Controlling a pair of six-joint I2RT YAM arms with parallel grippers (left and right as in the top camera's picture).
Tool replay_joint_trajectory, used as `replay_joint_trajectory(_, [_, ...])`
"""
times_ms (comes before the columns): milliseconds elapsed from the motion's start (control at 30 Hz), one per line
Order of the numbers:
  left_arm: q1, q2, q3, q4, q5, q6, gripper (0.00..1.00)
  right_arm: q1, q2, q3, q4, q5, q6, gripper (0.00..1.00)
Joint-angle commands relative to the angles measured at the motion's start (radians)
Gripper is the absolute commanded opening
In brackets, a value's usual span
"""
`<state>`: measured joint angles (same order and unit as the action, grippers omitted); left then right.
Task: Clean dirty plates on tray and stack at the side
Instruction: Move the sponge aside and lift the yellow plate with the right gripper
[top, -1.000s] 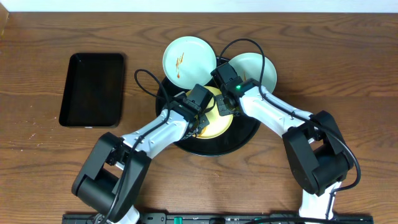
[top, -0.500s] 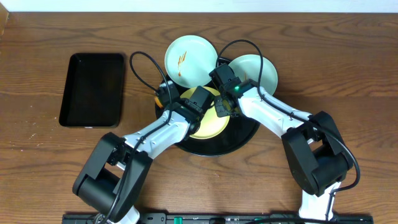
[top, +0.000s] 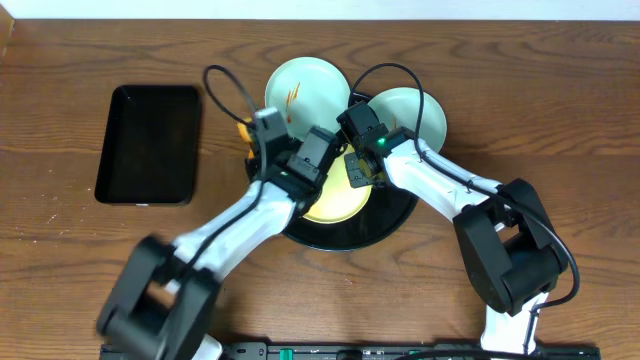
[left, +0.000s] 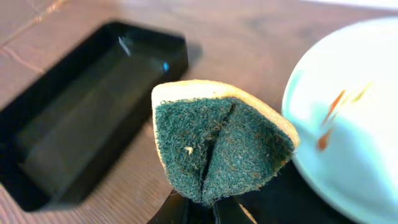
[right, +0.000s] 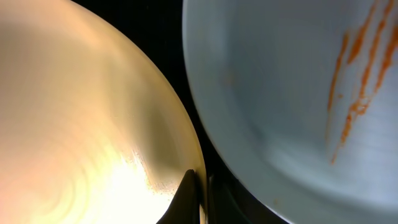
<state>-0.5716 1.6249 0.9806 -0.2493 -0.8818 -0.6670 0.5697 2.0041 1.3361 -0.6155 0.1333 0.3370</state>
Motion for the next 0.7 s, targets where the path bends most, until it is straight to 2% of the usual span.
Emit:
replay_joint_trajectory(0, [0.028,-0.152,0.005,-0.032,-0.004,0.039,0.08,-0.012,-0.077,0.024,-0.001,0.058,-0.025,0.01])
replay_joint_trajectory(300, [0.154,-0.308,0.005,-0.327,0.377,0.039,0.08,-0.012,-0.285,0.082,0.014,0.242,-0.201,0.01])
replay_joint_trajectory(467, [0.214,-0.304,0.001,-0.455,0.484,0.039,0.07,-0.012,-0.381,0.082,0.084,0.415,-0.323,0.01])
replay_joint_trajectory(667, [0.245,-0.304,-0.003,-0.465,0.542,0.039,0.07,-0.010,-0.409,0.082,0.127,0.439,-0.443,0.01])
